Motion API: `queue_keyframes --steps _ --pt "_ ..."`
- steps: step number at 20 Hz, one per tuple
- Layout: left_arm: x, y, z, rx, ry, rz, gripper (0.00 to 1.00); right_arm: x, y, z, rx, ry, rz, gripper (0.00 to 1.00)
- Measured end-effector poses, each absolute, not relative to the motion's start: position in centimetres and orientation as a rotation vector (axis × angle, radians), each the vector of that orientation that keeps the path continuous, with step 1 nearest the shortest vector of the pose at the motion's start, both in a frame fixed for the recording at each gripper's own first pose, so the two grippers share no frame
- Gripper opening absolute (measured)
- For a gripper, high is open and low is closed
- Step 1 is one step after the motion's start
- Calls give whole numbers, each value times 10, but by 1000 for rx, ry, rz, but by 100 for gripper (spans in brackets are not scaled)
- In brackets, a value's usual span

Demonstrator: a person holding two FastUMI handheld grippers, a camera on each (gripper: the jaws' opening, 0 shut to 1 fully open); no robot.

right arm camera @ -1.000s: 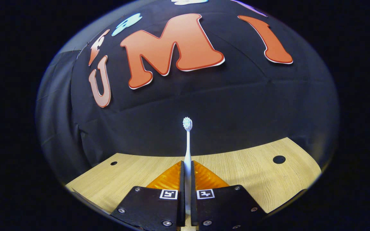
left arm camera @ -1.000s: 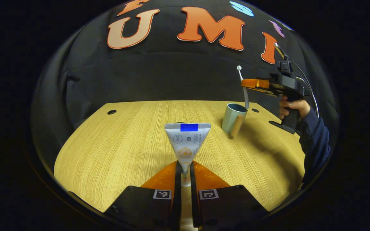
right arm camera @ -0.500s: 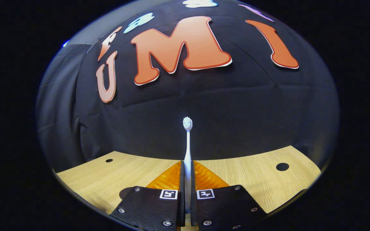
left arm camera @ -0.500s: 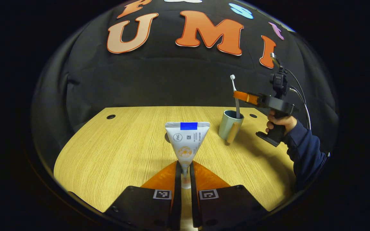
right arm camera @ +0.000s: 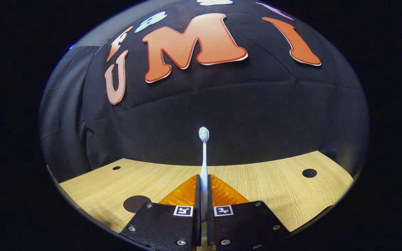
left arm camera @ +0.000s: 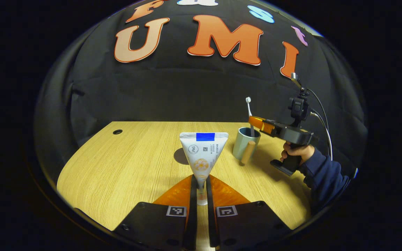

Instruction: Put the toothbrush and toothpaste on the desktop into the cup, then pick up the cup and place it on the coaster on the desktop.

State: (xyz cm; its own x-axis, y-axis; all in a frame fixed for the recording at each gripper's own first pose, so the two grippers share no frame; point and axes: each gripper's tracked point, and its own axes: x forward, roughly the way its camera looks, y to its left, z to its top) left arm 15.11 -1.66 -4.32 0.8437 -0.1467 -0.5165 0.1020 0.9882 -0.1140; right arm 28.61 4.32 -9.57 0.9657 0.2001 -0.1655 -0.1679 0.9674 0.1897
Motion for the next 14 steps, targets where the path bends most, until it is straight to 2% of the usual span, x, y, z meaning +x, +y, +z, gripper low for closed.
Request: queue_keyframes --steps 14 --pt "233 -61 -6 -124 406 -241 17 266 21 -87 195 190 186 10"
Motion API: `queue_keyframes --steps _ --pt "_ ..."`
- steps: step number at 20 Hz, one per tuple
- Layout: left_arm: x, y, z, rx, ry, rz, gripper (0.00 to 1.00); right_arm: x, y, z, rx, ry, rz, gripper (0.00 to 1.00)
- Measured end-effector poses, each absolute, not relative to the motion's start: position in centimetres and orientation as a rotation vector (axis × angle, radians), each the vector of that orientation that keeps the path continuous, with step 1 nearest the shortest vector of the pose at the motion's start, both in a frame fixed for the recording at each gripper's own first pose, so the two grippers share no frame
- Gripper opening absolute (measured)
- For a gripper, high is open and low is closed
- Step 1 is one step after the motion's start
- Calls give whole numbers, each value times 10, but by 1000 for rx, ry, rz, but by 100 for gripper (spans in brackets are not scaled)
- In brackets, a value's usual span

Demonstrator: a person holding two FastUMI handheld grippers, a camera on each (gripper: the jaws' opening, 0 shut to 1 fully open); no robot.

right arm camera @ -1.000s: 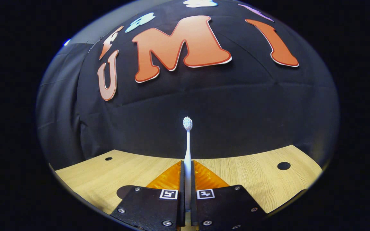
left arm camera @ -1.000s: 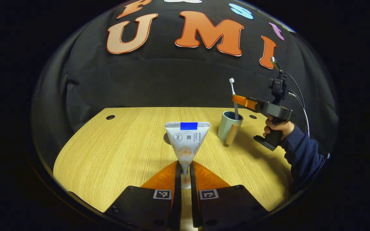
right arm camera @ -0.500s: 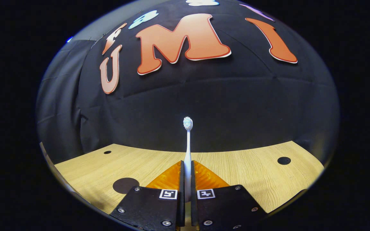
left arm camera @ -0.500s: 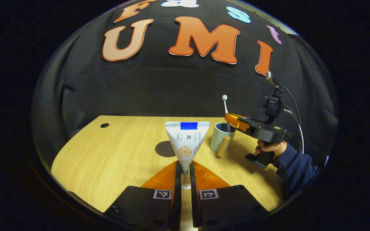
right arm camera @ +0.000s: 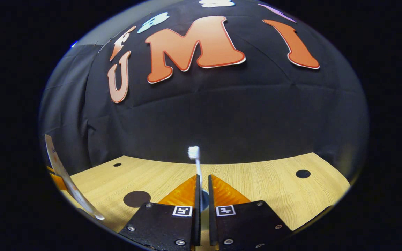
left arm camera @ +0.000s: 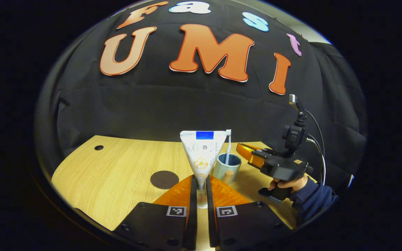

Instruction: Put the toothbrush and toothpaste on the desktop into the cup, then pick up the cup and place it on the coaster on the desktop.

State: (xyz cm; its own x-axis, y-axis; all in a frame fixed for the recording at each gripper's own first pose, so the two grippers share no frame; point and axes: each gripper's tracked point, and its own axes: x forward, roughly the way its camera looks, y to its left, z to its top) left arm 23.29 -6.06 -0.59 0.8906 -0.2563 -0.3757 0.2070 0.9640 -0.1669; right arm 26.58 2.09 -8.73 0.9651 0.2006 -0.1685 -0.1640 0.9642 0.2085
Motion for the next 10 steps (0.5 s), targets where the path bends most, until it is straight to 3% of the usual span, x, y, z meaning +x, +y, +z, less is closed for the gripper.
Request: queue_keyframes --steps 6,9,10 --pt "292 -65 4 -164 327 -297 17 242 -7 -74 235 180 163 18" --pt "326 -80 7 -172 301 -322 17 228 -19 -73 208 170 142 40" --pt "337 -85 8 -178 288 -326 17 222 -21 -72 204 170 137 42"
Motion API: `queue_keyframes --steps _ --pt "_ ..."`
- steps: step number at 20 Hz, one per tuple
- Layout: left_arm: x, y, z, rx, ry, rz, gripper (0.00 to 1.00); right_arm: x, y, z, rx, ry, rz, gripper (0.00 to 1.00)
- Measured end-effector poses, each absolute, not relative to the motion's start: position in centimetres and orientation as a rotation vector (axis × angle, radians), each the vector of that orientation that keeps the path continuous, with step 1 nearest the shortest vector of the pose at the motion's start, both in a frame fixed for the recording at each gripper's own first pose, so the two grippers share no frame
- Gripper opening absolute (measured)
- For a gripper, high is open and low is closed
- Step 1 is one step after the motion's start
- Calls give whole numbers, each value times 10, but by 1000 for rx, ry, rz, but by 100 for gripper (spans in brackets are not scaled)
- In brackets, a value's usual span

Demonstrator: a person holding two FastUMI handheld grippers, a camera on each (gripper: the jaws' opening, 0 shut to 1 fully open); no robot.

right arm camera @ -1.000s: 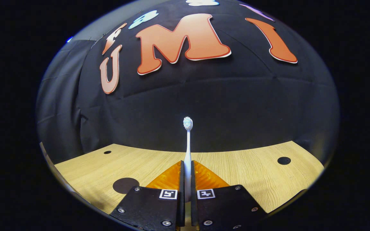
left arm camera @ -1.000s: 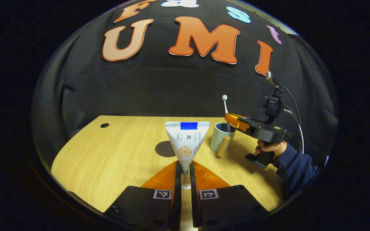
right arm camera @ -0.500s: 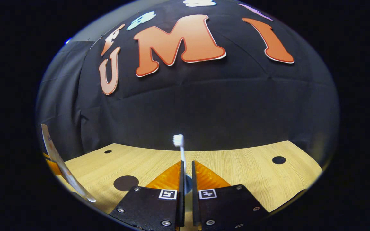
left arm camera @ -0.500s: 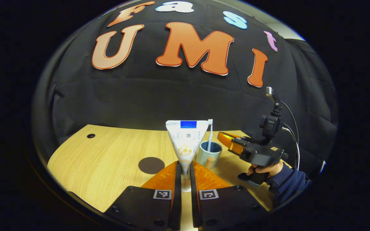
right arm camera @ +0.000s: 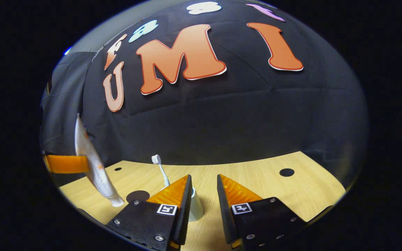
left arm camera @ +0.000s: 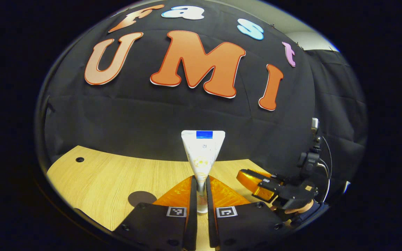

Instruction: Put the toothbrush and toothpaste on the desktop into the cup, then pick up the cup and place it on the coaster on the desktop.

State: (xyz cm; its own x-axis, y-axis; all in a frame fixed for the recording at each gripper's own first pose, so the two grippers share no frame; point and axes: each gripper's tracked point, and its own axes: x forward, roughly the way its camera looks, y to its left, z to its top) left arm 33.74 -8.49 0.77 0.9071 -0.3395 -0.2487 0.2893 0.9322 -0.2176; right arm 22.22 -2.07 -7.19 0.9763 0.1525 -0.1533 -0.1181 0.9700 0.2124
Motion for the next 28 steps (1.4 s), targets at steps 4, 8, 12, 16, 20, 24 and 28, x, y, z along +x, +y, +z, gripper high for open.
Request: queue_keyframes --steps 4,8,12,16,20,24,28 --pt "378 -109 9 -176 255 -348 17 203 -30 -65 217 157 120 57" --pt "397 -125 7 -173 232 -373 17 185 -37 -53 172 130 107 51" --pt "413 -141 -10 -171 234 -406 17 167 -40 -42 154 104 101 64" --pt "425 -149 -29 -151 249 -412 17 158 -40 -35 131 81 101 68" --pt "428 -156 -51 -153 287 -425 17 152 -36 -37 115 85 107 70" --pt "431 -157 -78 -130 348 -417 17 148 -37 -40 118 98 104 71" --pt "431 -158 -100 -111 395 -412 17 142 -40 -40 114 104 91 71"
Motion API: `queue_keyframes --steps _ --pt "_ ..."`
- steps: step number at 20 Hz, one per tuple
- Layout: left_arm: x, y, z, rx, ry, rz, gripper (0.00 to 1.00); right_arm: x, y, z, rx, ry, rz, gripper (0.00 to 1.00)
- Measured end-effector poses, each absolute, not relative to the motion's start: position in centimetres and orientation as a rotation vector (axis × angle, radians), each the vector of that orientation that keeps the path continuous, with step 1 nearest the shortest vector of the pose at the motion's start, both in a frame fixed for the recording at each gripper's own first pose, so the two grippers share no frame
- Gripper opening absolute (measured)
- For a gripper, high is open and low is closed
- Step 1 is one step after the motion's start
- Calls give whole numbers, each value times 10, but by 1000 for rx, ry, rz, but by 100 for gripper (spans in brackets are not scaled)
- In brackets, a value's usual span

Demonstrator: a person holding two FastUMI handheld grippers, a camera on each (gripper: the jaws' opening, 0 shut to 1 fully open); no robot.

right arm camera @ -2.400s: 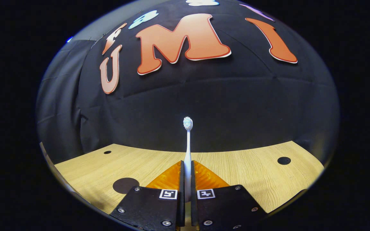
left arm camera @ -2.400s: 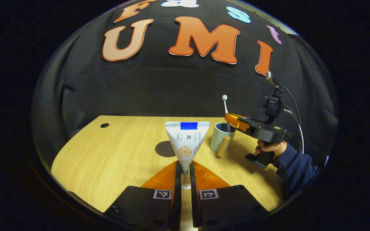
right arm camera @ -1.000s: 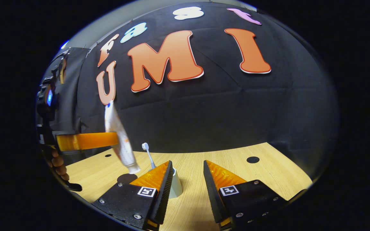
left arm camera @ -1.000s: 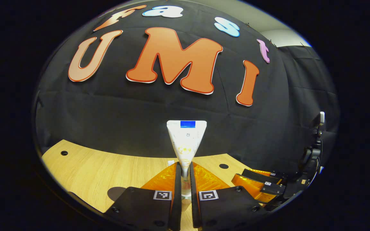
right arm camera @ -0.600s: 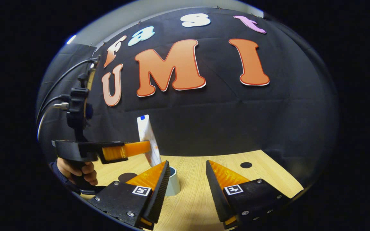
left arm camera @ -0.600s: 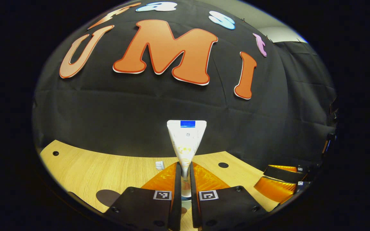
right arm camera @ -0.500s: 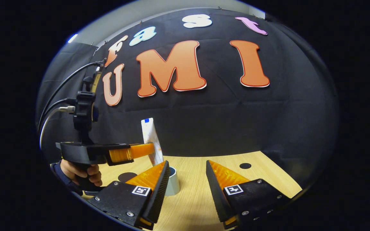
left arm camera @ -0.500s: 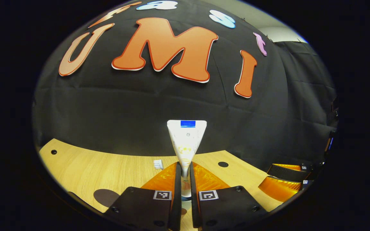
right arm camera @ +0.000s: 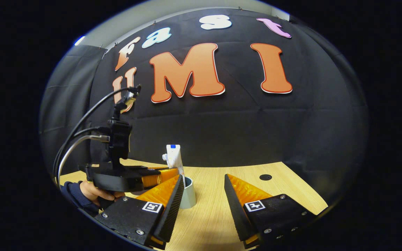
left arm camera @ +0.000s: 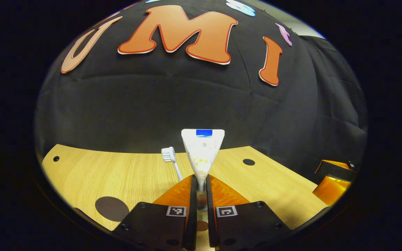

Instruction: Put the toothbrush and toothpaste on the desktop into the cup, then pick up the cup and place it on the coaster on the desktop.

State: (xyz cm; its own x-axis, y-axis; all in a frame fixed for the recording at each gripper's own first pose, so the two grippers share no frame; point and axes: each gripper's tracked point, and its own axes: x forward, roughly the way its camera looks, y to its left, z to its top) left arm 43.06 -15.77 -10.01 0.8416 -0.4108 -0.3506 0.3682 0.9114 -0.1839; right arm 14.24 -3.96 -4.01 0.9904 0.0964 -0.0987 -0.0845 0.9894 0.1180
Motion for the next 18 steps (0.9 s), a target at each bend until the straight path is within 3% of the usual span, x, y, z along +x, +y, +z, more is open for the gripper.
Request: queue_keyframes --steps 6,12,13,16,18 --pt "420 -157 -123 -95 473 -420 17 135 -35 -43 107 148 87 71" --pt "400 -136 -93 -48 427 -402 27 131 -21 -40 125 220 108 73" --pt "395 -130 -83 -63 409 -403 33 132 -18 -40 126 240 109 76" --pt "373 -102 -55 -76 348 -387 65 133 -8 -37 115 286 120 77" --pt "356 -74 -41 -66 313 -349 75 136 1 -35 99 320 128 78"
